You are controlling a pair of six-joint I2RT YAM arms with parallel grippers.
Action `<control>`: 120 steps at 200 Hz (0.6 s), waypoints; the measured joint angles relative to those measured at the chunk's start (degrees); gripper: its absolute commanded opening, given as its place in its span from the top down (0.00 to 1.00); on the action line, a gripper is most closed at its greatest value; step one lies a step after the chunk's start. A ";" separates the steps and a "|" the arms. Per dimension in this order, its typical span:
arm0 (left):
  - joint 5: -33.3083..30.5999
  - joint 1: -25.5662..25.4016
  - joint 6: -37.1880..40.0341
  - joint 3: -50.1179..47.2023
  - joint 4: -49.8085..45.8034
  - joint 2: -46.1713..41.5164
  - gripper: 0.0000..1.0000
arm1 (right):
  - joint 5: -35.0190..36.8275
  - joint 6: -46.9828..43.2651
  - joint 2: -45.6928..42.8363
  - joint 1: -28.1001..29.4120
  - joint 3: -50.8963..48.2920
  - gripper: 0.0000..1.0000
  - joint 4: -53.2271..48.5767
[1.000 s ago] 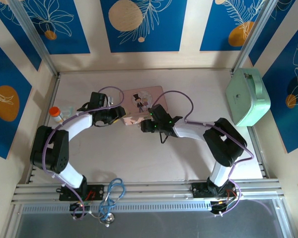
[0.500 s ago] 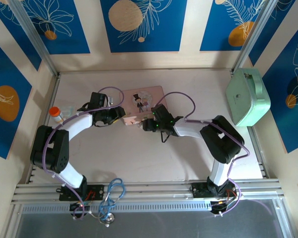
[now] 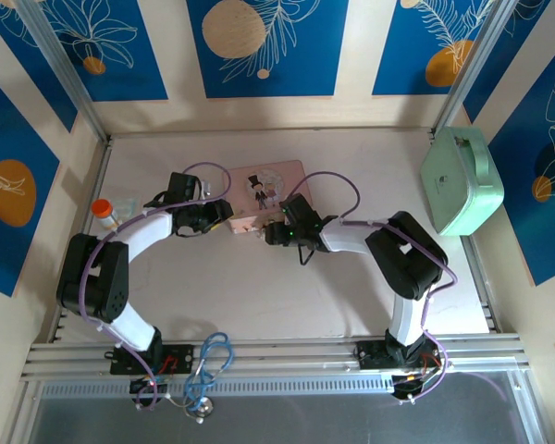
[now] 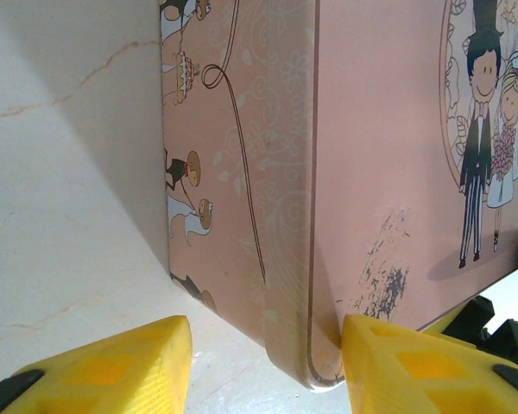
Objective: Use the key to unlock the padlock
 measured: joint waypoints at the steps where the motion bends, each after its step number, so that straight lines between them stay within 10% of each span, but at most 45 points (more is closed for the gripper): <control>1: 0.00 0.00 0.00 0.00 0.00 0.00 0.53 | -0.02 -0.02 0.02 0.00 0.02 0.43 -0.02; 120: 0.46 0.00 0.07 0.42 -0.22 0.33 0.56 | -1.03 -1.57 4.98 -0.07 6.29 0.46 -0.26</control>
